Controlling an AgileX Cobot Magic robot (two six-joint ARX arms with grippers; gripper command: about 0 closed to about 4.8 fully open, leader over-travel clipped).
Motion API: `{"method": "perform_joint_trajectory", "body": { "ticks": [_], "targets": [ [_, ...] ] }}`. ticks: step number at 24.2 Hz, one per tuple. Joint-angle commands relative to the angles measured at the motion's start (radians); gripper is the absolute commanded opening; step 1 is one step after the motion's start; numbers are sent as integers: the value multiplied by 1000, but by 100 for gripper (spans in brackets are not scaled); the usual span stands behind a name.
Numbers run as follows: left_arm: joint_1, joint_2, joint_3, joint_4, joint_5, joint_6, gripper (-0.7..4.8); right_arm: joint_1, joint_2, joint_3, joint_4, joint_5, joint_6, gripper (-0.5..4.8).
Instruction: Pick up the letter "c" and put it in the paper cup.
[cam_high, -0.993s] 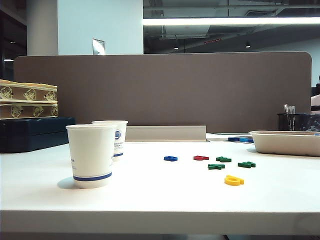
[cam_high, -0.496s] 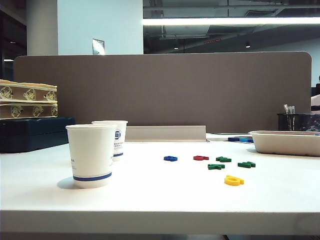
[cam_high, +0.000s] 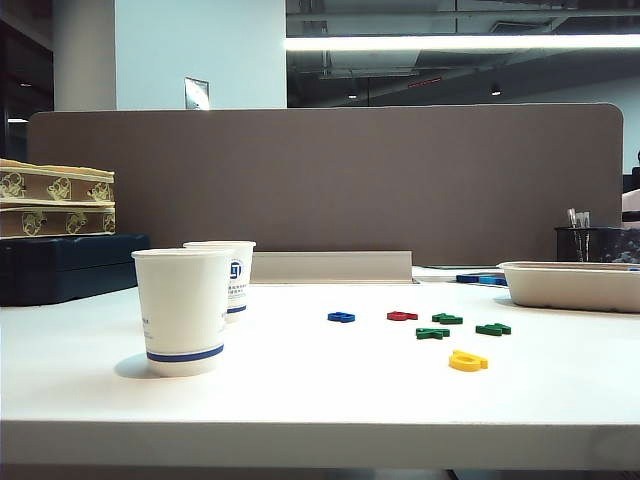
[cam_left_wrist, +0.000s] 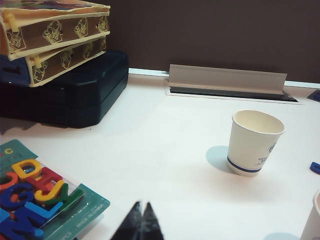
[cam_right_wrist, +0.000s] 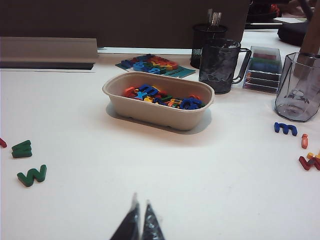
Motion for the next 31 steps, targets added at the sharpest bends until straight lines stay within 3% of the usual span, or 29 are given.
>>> {"method": "perform_joint_trajectory", "body": {
  "ticks": [1, 22, 31],
  "targets": [
    [-2, 1, 3, 9, 5, 0, -6, 2, 0, -4, 15, -1, 4, 9],
    [-2, 1, 3, 9, 5, 0, -6, 2, -108, -3, -3, -5, 4, 9],
    [-2, 1, 3, 9, 5, 0, -6, -1, -108, -3, 134, -48, -1, 9]
  ]
}}
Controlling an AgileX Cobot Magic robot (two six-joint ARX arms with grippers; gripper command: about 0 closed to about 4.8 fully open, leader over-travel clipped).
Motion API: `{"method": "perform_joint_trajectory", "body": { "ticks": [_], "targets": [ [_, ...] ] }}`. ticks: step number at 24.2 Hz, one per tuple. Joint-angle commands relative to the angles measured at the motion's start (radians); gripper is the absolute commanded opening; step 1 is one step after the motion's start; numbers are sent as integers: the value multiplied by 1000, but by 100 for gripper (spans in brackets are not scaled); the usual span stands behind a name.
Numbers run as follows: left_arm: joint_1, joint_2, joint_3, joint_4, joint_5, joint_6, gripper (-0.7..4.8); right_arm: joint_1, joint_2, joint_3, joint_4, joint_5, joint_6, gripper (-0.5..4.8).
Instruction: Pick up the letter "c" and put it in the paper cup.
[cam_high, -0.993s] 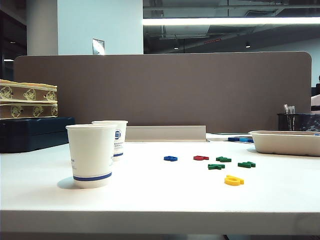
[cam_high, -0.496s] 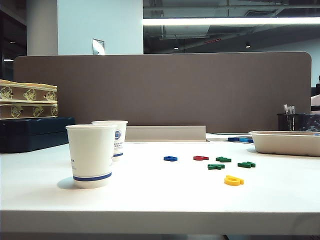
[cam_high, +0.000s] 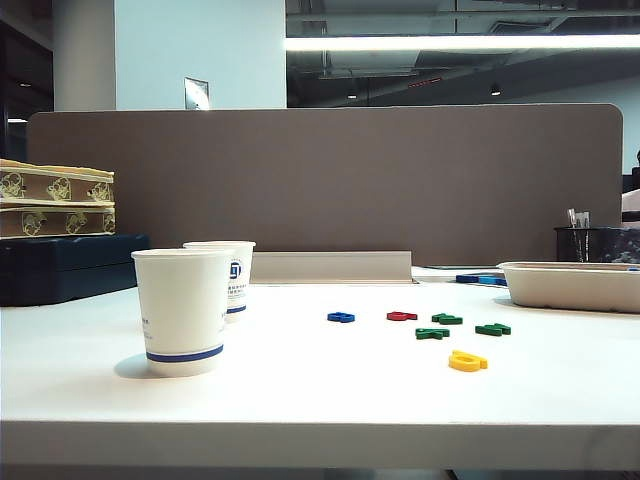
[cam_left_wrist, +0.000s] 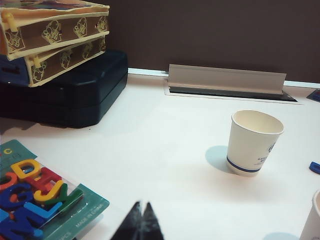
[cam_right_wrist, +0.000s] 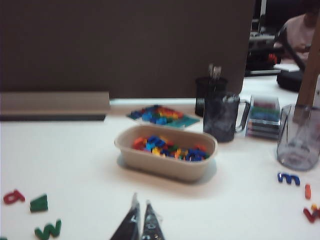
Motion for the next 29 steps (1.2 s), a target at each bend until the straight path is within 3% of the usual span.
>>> {"method": "perform_joint_trajectory", "body": {
  "ticks": [1, 6, 29],
  "targets": [
    [-2, 0, 3, 9, 4, 0, -6, -7, -3, -3, 58, -48, 0, 9],
    [-2, 0, 3, 9, 4, 0, -6, -38, -3, -3, 57, -136, -1, 9],
    [-2, 0, 3, 9, 4, 0, -6, -51, -3, -3, 55, -133, 0, 9]
  ]
}}
